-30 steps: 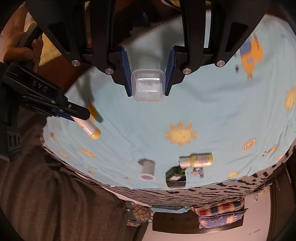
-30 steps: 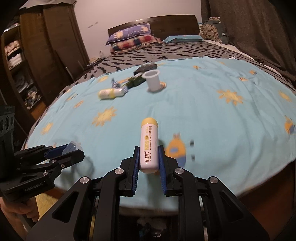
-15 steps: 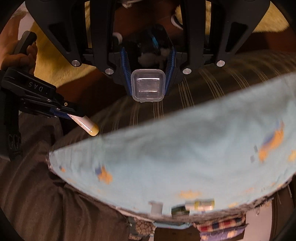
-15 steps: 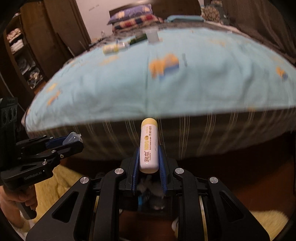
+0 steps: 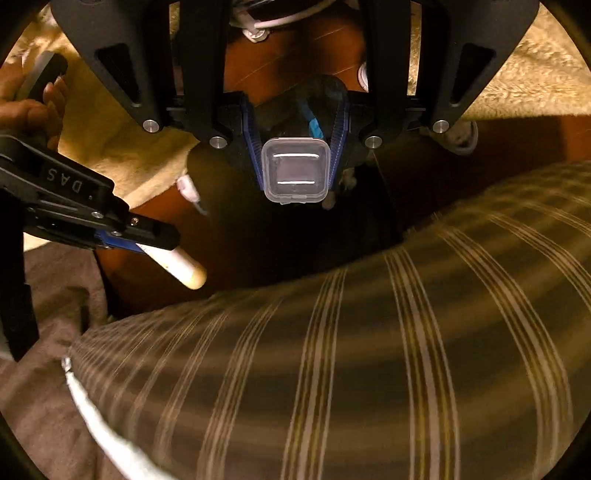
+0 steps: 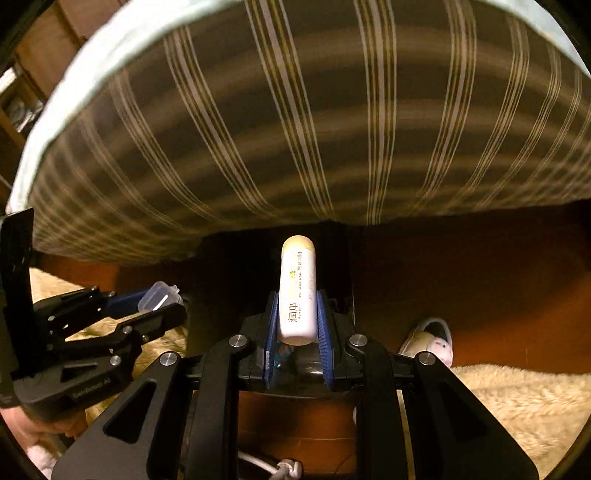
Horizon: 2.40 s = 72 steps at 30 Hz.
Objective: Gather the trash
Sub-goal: 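Lower the plastic box and white tube into the floor bin and open both tools, then grasp the yellow lotion bottle with the left tool while the right tool grasps the white cup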
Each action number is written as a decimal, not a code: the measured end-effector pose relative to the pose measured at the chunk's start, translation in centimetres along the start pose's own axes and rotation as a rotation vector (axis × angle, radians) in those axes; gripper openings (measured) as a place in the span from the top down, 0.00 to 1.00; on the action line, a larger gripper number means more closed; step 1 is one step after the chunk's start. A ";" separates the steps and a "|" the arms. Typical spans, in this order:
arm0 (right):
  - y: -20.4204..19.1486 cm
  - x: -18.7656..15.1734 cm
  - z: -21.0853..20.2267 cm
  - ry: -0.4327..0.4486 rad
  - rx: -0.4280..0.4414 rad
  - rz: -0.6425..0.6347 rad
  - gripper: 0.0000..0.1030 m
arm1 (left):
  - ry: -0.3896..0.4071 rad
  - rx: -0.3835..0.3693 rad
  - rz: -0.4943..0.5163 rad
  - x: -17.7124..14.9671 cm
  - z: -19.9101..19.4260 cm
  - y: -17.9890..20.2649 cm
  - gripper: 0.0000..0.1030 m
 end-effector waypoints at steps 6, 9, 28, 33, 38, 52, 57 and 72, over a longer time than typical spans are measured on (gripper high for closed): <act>0.3 -1.0 3.4 -0.058 -0.015 0.049 0.80 | -0.059 -0.016 -0.010 -1.2 3.0 -0.2 0.69; 0.5 -1.3 4.8 -0.092 -0.031 0.054 0.80 | -0.094 -0.021 -0.007 -1.4 4.4 -0.4 0.69; 0.6 1.4 -0.4 0.086 -0.020 0.091 0.33 | -0.063 0.002 -0.037 -0.6 1.9 -1.7 0.27; -0.5 4.6 -7.6 0.315 -0.002 0.047 0.12 | 0.066 0.053 0.007 2.5 -4.6 -1.1 0.19; -2.4 8.4 -13.6 0.462 0.022 -0.001 0.05 | 0.220 0.087 0.031 7.3 -12.3 -1.3 0.15; -7.7 21.6 -14.5 0.463 0.029 -0.081 0.04 | 0.303 0.207 -0.023 19.4 -16.3 -9.2 0.09; -8.7 26.2 -11.2 0.422 0.011 -0.081 0.04 | 0.262 0.257 -0.063 22.6 -14.3 -13.4 0.09; -11.1 35.1 -3.3 0.311 -0.027 -0.055 0.16 | 0.185 0.304 -0.092 30.8 -8.3 -17.2 0.09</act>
Point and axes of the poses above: each gripper's, at about its wrist camera, not at the fingertips, and z roughly the way its jaws point, y to its right, x to its top, the point moved 5 cm from there along z, roughly the way its jaws point, and after that the axes turned 13 degrees about z, right-handed, at the moved point
